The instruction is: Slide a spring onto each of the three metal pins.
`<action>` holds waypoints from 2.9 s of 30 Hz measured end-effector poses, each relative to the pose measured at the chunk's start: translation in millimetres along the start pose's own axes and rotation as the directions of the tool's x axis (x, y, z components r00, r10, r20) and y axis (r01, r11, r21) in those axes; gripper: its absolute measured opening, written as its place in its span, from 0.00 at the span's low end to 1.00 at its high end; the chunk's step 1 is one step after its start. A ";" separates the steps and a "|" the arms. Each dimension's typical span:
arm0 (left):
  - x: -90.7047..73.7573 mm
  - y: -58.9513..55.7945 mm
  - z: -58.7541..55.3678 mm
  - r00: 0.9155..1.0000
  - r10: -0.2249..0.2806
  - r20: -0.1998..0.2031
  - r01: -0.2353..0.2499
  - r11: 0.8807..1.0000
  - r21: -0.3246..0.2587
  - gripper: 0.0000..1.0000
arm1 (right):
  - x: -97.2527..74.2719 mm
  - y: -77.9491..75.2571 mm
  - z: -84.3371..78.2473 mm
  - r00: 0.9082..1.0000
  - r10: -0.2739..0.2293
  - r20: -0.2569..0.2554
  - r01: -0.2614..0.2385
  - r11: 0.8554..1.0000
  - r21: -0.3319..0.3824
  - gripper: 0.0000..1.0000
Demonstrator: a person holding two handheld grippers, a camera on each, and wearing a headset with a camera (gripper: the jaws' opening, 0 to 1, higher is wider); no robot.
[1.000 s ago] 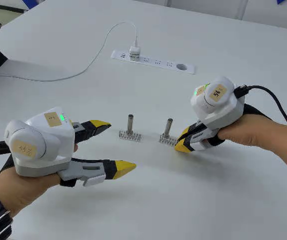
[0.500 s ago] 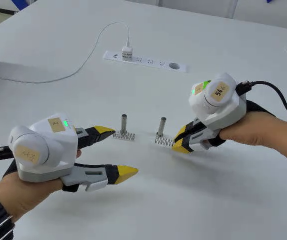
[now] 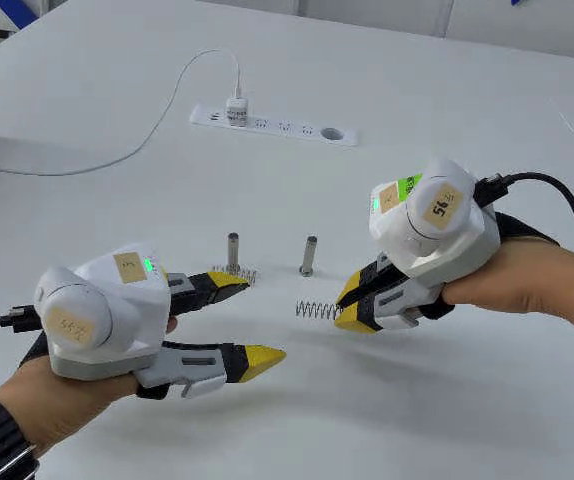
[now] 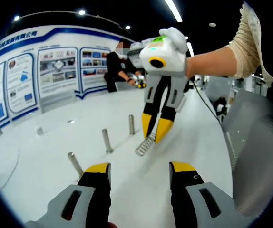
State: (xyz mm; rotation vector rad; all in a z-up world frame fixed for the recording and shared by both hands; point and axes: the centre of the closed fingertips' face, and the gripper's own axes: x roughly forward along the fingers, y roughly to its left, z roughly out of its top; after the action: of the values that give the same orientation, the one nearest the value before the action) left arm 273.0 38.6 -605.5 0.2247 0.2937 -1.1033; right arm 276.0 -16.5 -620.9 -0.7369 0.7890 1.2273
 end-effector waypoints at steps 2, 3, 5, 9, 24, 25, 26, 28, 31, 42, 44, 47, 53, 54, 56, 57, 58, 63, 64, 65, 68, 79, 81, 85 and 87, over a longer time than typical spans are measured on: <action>3.0 -3.6 1.6 1.000 -0.012 0.001 0.012 1.000 0.009 0.48 | -1.2 4.3 1.0 1.000 0.004 0.000 -0.004 1.000 -0.011 0.11; 4.2 -5.0 2.0 1.000 -0.017 0.001 0.017 1.000 0.013 0.46 | -1.7 6.1 1.3 1.000 0.008 -0.001 -0.008 1.000 -0.014 0.11; 6.6 -9.2 3.1 0.999 -0.033 0.002 0.033 0.999 0.020 0.44 | -2.8 10.1 2.5 1.000 0.013 -0.001 -0.013 1.000 -0.025 0.11; 10.2 -16.7 4.7 0.998 -0.060 0.002 0.060 0.998 0.030 0.41 | -5.3 16.1 4.9 1.000 0.021 0.001 -0.021 0.999 -0.043 0.11; 14.9 -31.3 9.1 0.994 -0.109 0.007 0.108 0.991 0.084 0.19 | -7.1 28.0 11.9 0.999 0.053 0.011 -0.052 0.995 -0.091 0.11; 15.0 -32.0 9.1 0.994 -0.111 0.005 0.110 0.990 0.087 0.18 | -7.3 28.4 12.1 0.998 0.055 0.011 -0.054 0.994 -0.092 0.11; 15.1 -32.6 9.1 0.994 -0.112 0.005 0.111 0.990 0.089 0.17 | -7.4 28.5 12.2 0.998 0.056 0.010 -0.055 0.994 -0.094 0.11; 15.4 -32.5 7.8 0.994 -0.111 0.000 0.110 0.989 0.098 0.16 | -7.7 29.3 12.4 0.998 0.061 0.010 -0.060 0.993 -0.097 0.11; 15.2 -33.2 7.7 0.994 -0.112 -0.001 0.111 0.988 0.103 0.13 | -8.1 30.3 12.0 0.998 0.064 0.007 -0.063 0.993 -0.104 0.11; 13.8 -33.0 6.0 0.993 -0.117 -0.008 0.117 0.988 0.105 0.12 | -18.1 31.7 25.3 0.997 0.072 0.034 -0.067 0.990 -0.123 0.11; 13.7 -32.5 6.1 0.993 -0.115 -0.007 0.115 0.988 0.104 0.12 | -20.5 31.6 28.8 0.996 0.072 0.043 -0.066 0.990 -0.123 0.11; 13.7 -32.8 6.4 0.993 -0.116 -0.006 0.116 0.988 0.104 0.11 | -25.8 32.4 37.6 0.995 0.072 0.067 -0.064 0.990 -0.123 0.11; 15.2 -33.5 8.8 0.993 -0.117 -0.001 0.117 0.988 0.104 0.11 | -30.3 35.6 53.0 0.993 0.072 0.098 -0.058 0.988 -0.140 0.11; 15.7 -34.2 9.4 0.993 -0.120 0.001 0.119 0.987 0.104 0.11 | -30.7 36.3 56.0 0.992 0.072 0.104 -0.056 0.988 -0.144 0.11; 16.2 -35.0 10.2 0.993 -0.121 0.003 0.120 0.987 0.104 0.11 | -31.0 37.6 59.3 0.991 0.072 0.109 -0.055 0.987 -0.151 0.11; 16.6 -35.6 10.7 0.992 -0.123 0.005 0.122 0.987 0.104 0.11 | -31.1 38.4 61.7 0.991 0.072 0.114 -0.054 0.987 -0.154 0.11; 16.7 -35.8 11.1 0.992 -0.124 0.006 0.123 0.987 0.103 0.11 | -30.9 38.7 63.0 0.991 0.072 0.116 -0.054 0.986 -0.156 0.11; 17.2 -36.6 12.9 0.992 -0.125 0.011 0.123 0.987 0.104 0.11 | -29.6 40.2 68.3 0.989 0.074 0.125 -0.053 0.985 -0.166 0.11; 17.2 -36.8 13.3 0.992 -0.125 0.012 0.123 0.987 0.104 0.11 | -29.2 40.5 69.4 0.989 0.075 0.128 -0.053 0.985 -0.167 0.11; 17.3 -36.8 13.2 0.992 -0.124 0.012 0.122 0.987 0.105 0.11 | -29.1 40.8 69.8 0.989 0.075 0.129 -0.053 0.985 -0.166 0.11; 17.2 -36.5 13.1 0.992 -0.122 0.014 0.120 0.988 0.101 0.11 | -28.3 40.7 70.8 0.988 0.074 0.134 -0.051 0.985 -0.163 0.12; 16.9 -34.0 12.6 0.993 -0.113 0.021 0.111 0.990 0.086 0.10 | -27.5 39.4 68.6 0.988 0.075 0.138 -0.055 0.989 -0.140 0.13; 17.0 -33.4 12.9 0.994 -0.111 0.023 0.108 0.991 0.084 0.10 | -26.6 39.7 68.2 0.988 0.074 0.137 -0.054 0.988 -0.144 0.13; 16.9 -32.9 13.1 0.994 -0.110 0.027 0.108 0.991 0.075 0.10 | -25.7 39.4 67.8 0.988 0.072 0.139 -0.053 0.989 -0.141 0.12; 16.9 -33.4 13.1 0.994 -0.111 0.026 0.108 0.991 0.077 0.10 | -25.7 39.0 67.8 0.987 0.072 0.141 -0.052 0.989 -0.138 0.12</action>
State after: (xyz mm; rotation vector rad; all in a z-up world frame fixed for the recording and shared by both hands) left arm 251.6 5.6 -600.1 0.2611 0.2398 -1.2268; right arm 242.1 34.1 -565.5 -0.7264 0.6171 1.3845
